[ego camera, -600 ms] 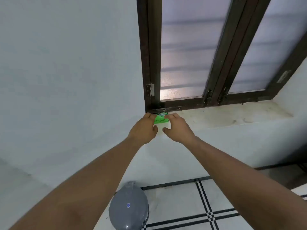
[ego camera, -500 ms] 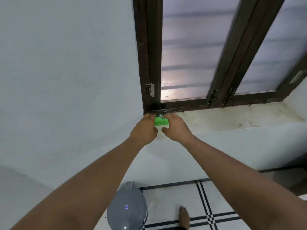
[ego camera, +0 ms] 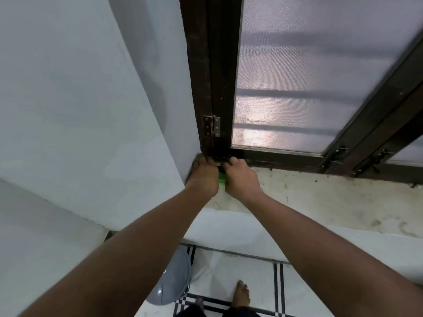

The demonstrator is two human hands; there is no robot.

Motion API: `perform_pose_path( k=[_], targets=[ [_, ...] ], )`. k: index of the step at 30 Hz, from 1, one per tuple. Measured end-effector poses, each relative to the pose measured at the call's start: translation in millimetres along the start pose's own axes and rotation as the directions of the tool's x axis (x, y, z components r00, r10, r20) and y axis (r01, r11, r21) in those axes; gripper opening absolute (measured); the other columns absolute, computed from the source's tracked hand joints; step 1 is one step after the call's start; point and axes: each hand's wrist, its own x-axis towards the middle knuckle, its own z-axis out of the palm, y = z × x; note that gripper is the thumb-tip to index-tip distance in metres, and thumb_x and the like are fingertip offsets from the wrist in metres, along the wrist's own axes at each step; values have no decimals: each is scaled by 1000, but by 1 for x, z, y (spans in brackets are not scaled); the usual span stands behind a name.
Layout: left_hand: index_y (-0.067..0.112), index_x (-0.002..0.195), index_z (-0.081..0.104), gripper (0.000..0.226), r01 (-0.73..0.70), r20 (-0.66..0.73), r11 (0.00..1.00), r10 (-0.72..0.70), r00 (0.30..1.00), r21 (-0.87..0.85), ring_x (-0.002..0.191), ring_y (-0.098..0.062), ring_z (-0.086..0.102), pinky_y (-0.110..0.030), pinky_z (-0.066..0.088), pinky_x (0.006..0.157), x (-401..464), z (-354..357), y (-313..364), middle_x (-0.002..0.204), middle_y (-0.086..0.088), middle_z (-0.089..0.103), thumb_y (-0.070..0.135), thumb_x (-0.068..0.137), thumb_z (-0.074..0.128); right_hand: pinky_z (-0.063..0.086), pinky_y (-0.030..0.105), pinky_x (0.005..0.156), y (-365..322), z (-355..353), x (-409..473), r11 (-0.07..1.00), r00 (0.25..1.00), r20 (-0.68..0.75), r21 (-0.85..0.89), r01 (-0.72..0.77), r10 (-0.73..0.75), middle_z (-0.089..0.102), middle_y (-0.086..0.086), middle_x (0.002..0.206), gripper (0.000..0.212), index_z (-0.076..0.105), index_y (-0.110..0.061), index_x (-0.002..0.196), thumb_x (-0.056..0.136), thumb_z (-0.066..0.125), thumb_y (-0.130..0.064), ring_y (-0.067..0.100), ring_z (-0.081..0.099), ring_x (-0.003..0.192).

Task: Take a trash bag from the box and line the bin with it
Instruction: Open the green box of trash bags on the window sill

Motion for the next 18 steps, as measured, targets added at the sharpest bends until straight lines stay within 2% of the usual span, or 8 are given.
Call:
perform_pose_path(
  k=[3,6,9,13,16,18],
  targets=[
    [4,151,36,65,-24,-16,996,22,1000,-87,143,-33,37,-35,35,116,7,-2,0,151,-19,42,8,91,59,47,36,68,11,-3,-2,992,999,11,116,-46,45,51,6,124,53,55,-15,131,79,64,-6,29,48,114],
    [18,130,64,53,-74,11,967,79,997,-244,119,-29,59,-32,49,100,20,-6,-3,124,-13,62,19,78,75,51,39,85,29,-7,-5,965,991,46,227,-131,124,48,5,128,59,52,-18,135,78,64,-8,29,46,116],
    [21,129,68,63,-138,46,901,172,984,-412,104,-20,57,-22,44,91,26,-14,-2,116,-5,53,21,70,91,47,36,94,44,-16,-7,924,986,98,346,-164,138,51,5,128,61,50,-20,134,76,68,-12,27,49,117],
    [22,124,72,65,-219,-43,785,240,970,-580,100,-18,64,-25,50,92,25,-24,1,111,-2,58,22,63,97,55,41,87,53,-30,-13,890,998,19,452,-64,62,62,-2,116,56,50,-29,125,74,71,-20,22,62,106],
    [16,118,75,51,-172,-26,637,231,973,-751,100,-12,67,-13,51,87,24,-28,1,108,0,70,14,70,93,57,44,84,57,-42,-26,843,998,-31,538,-30,55,65,-5,113,58,51,-32,120,68,70,-15,19,65,101],
    [14,113,75,35,-163,-49,565,212,976,-809,98,-11,67,-15,52,84,22,-28,5,105,0,73,9,80,86,58,48,82,58,-47,-35,809,999,-30,587,-15,40,65,-9,115,64,46,-35,122,69,71,-8,17,66,101]
  ],
)
